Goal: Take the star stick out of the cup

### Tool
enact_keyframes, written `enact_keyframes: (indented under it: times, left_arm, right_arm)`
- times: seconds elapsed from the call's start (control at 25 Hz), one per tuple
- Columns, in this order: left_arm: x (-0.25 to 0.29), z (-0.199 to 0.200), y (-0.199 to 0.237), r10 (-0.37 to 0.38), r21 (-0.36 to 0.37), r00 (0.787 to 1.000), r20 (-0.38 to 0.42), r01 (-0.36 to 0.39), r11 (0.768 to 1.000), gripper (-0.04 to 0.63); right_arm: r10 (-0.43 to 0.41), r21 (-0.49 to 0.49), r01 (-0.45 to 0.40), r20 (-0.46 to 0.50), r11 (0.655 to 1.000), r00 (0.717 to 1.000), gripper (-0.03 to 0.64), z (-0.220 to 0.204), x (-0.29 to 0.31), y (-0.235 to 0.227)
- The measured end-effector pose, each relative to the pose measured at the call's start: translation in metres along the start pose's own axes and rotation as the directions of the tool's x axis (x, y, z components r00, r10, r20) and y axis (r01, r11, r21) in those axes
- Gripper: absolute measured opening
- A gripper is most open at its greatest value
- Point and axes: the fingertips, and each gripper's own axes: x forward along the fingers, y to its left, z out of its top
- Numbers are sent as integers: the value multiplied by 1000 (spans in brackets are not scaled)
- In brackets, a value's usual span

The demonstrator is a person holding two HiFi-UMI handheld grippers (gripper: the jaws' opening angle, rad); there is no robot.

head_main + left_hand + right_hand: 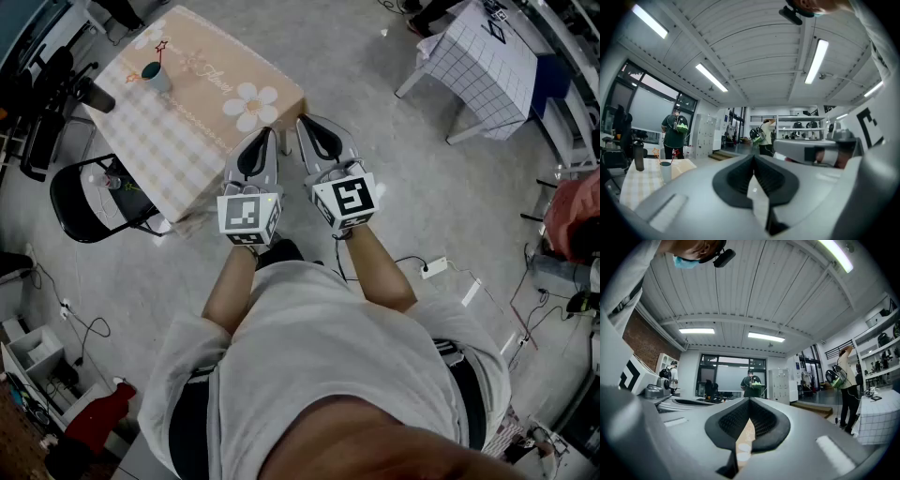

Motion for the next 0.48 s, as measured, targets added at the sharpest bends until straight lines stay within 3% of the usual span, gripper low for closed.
enact_keyframes:
  times: [0.2, 0.48]
  left_arm:
    - [14, -3, 43, 21, 20, 1000, -4, -21, 1000, 3]
    - [27, -14, 115, 127, 6, 990, -55, -127, 992, 3]
  right_arm:
    - [47, 7, -47, -6, 999, 999, 0, -8, 54, 12]
    - [165, 30, -163, -93, 986, 982, 0, -34, 119, 36]
